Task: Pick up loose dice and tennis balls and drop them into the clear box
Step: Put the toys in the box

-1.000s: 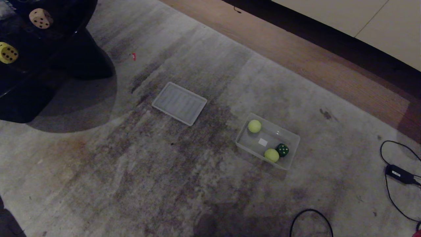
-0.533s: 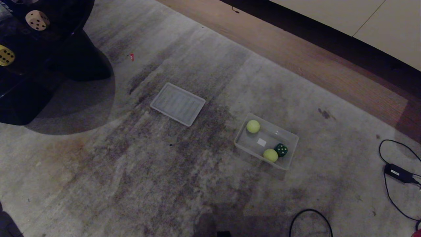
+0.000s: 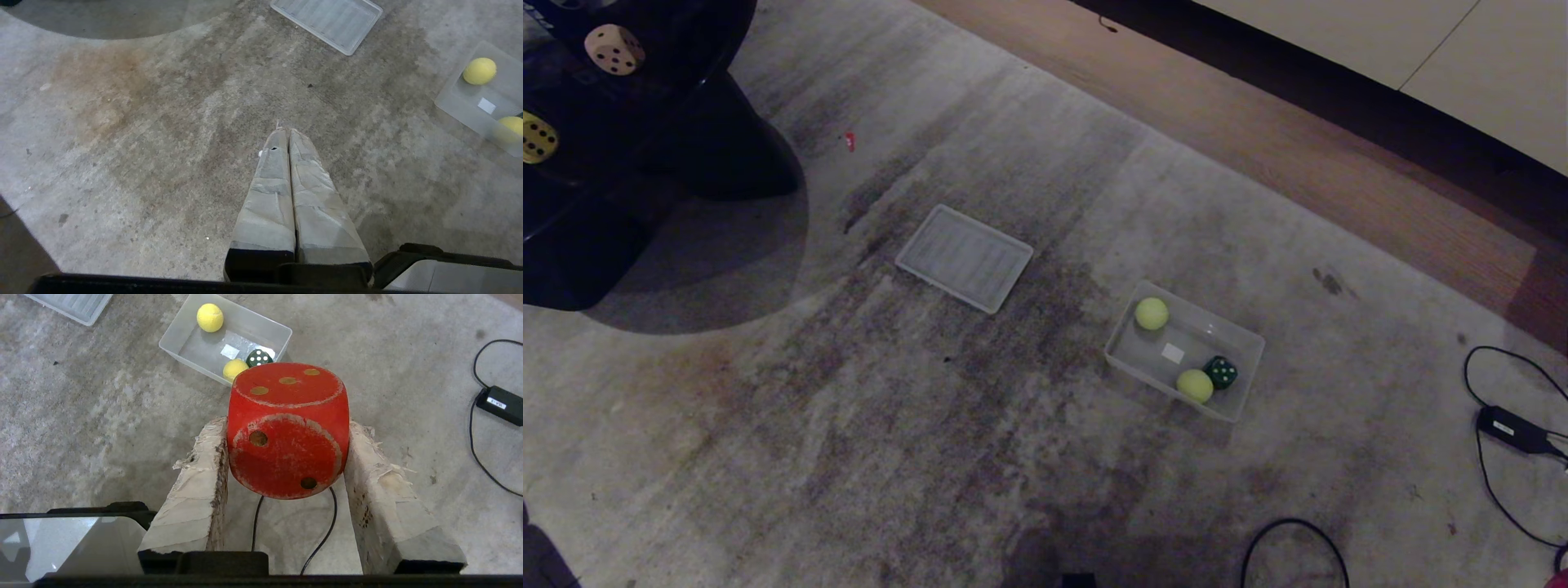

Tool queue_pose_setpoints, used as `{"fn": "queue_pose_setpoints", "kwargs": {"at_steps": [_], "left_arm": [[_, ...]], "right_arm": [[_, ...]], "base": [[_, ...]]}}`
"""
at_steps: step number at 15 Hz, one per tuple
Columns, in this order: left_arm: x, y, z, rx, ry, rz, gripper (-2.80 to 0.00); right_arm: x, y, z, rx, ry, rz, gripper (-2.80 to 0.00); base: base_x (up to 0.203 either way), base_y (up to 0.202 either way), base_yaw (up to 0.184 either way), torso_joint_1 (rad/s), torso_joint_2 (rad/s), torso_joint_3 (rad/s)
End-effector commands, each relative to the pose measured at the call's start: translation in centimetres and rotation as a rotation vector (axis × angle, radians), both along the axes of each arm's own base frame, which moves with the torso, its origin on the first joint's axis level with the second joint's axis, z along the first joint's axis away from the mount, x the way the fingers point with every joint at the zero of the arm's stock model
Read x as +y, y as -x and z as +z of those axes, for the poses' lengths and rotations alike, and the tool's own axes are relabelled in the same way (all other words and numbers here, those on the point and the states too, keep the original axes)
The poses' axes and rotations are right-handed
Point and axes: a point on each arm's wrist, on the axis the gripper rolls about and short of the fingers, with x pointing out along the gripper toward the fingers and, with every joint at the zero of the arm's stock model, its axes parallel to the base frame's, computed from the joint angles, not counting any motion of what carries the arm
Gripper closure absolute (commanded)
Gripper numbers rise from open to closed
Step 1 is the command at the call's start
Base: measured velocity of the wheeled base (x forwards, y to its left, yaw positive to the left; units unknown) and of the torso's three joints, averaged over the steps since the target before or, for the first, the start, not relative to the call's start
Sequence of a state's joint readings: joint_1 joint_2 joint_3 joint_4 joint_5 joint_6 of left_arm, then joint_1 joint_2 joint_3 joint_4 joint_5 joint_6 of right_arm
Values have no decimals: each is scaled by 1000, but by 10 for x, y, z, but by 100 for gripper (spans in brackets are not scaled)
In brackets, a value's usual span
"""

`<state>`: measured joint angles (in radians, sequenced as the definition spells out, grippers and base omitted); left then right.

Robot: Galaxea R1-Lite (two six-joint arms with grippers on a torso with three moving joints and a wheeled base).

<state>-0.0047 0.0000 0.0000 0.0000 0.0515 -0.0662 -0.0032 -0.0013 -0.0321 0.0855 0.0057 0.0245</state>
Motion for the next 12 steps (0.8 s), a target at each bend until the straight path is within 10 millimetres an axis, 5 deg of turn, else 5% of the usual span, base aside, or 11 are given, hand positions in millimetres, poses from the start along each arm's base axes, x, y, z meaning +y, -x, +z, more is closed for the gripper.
{"fn": "queue_pose_setpoints", "kwargs": {"at_steps": [1, 12], "left_arm": [[0, 0, 0, 3, -3, 1, 0], [0, 0, 0, 3, -3, 1, 0]], "right_arm": [[0, 0, 0, 2, 0, 1, 0], [0, 0, 0, 2, 2, -1, 0]], "base": [[0, 0, 0, 1, 1, -102], [0, 0, 0, 2, 3, -195]]}}
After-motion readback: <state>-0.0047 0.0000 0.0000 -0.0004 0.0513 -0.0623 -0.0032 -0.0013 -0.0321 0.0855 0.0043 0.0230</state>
